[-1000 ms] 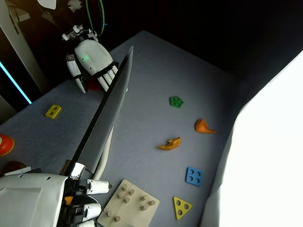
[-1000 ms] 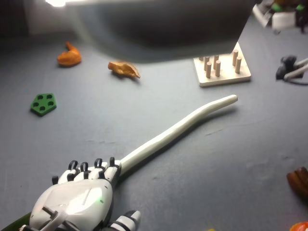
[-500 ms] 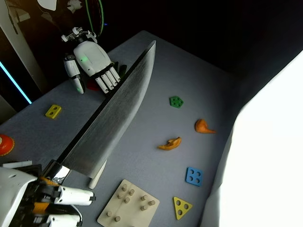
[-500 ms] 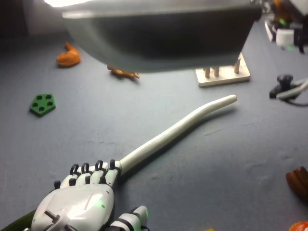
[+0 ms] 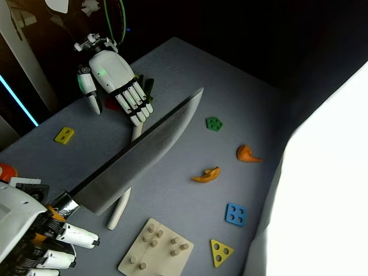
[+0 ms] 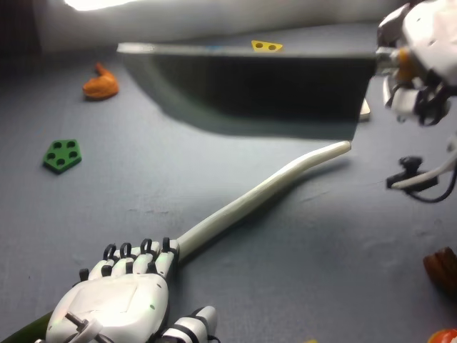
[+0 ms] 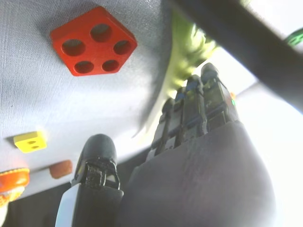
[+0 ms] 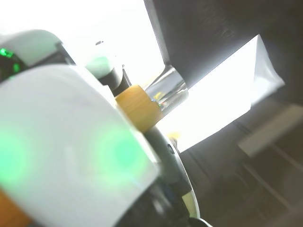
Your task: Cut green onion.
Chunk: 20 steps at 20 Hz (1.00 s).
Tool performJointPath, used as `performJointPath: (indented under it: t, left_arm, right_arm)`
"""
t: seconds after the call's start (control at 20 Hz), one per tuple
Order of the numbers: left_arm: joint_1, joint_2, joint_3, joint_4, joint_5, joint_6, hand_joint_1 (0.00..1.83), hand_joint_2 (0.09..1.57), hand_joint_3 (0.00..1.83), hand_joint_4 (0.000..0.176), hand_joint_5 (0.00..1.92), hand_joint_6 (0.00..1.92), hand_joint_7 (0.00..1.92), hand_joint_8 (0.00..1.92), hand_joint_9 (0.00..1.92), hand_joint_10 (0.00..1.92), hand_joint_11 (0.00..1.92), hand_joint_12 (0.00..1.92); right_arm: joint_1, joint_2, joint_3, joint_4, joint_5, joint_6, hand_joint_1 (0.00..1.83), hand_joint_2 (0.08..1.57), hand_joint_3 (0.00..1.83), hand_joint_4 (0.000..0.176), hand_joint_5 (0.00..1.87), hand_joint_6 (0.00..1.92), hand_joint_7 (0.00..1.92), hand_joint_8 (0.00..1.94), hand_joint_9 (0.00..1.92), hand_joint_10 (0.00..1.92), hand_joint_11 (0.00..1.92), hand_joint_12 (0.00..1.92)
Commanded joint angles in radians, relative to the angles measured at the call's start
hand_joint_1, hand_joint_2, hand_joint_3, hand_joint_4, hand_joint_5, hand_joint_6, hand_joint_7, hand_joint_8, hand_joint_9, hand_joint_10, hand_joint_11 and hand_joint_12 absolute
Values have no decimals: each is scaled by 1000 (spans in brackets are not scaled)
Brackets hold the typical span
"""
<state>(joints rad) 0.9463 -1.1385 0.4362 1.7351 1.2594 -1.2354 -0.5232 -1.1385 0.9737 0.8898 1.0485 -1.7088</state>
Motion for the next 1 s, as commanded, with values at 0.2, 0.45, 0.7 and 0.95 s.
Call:
performJointPath:
  t: [0.2,0.45,0.7,0.95]
  left_arm:
    - [3,-15,4,39,12,0,52,1432,2,0,35,0,24,0,3,0,0,1]
    - [2,-18,6,37,8,-1,43,1433,0,0,26,9,19,5,8,3,0,0]
    - [-4,-18,8,37,7,-1,17,1436,1,0,0,0,0,0,0,0,0,0]
    - [-6,-18,8,39,7,-1,47,1427,0,0,7,1,1,0,0,0,0,0]
  right_arm:
    - [-16,-46,-11,-64,117,-46,1523,755,900,176,1511,1921,1636,1941,1669,1921,1722,1921]
    - [-32,-93,-8,-52,154,-69,1503,833,750,176,1379,1921,1595,1941,1672,1921,1740,1921]
    - [-52,-107,14,-53,165,-83,1481,861,676,176,1326,1921,1585,1941,1657,1921,1714,1921]
    - [-75,-105,19,-53,172,-107,1493,837,734,176,1335,1921,1581,1941,1652,1921,1720,1921]
